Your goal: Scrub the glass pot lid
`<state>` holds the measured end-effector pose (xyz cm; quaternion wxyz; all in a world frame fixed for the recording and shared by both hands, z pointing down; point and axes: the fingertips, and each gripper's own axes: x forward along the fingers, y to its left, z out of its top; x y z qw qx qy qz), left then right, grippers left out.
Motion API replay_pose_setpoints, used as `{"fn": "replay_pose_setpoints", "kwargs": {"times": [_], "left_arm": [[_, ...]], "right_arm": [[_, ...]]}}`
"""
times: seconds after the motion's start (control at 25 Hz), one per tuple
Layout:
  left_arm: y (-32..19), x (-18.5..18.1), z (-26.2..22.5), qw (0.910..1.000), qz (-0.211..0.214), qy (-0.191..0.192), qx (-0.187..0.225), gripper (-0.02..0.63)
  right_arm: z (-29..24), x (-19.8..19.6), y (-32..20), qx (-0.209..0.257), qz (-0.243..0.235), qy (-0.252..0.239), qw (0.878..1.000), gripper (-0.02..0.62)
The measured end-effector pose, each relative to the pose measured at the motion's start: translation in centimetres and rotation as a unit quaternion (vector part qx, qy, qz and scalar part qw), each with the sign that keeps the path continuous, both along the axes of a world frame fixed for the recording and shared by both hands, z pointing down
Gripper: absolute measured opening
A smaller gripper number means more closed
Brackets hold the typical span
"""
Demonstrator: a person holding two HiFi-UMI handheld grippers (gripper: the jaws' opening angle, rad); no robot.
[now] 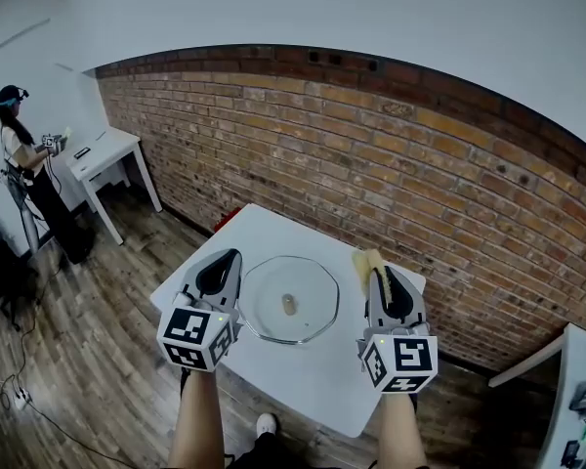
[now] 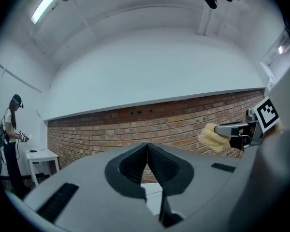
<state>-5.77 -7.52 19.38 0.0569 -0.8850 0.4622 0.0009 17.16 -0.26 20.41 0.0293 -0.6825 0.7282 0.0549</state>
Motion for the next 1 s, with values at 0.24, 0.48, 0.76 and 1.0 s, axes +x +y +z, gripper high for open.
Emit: {"fn": "replay_pose_setpoints", "kwargs": {"times": [0.24, 0.48, 0.76, 1.0], "left_arm": [[-4.9, -0.6, 0.7, 0.9999, 0.014, 0.003, -0.008, 0.011], [-9.5, -1.2, 2.1, 0.9993, 0.033, -0.001, -0.019, 0.011], [-13.4, -1.9, 3.1, 0.9979, 0.057, -0.005, -0.030, 0.011], [-14.8, -2.1, 4.0, 0.9970, 0.067, 0.004, -0.040, 0.011]], "right_arm": [[0.1, -1.2, -4.6, -0.004, 0.008, 0.004, 1.000, 0.058], [0.6, -2.3, -8.8, -0.010, 0.023, 0.007, 1.000, 0.058], [1.2, -3.9, -12.3, -0.019, 0.036, 0.011, 0.999, 0.058], [2.1, -4.3, -12.9, -0.029, 0.046, 0.017, 0.998, 0.058]]}}
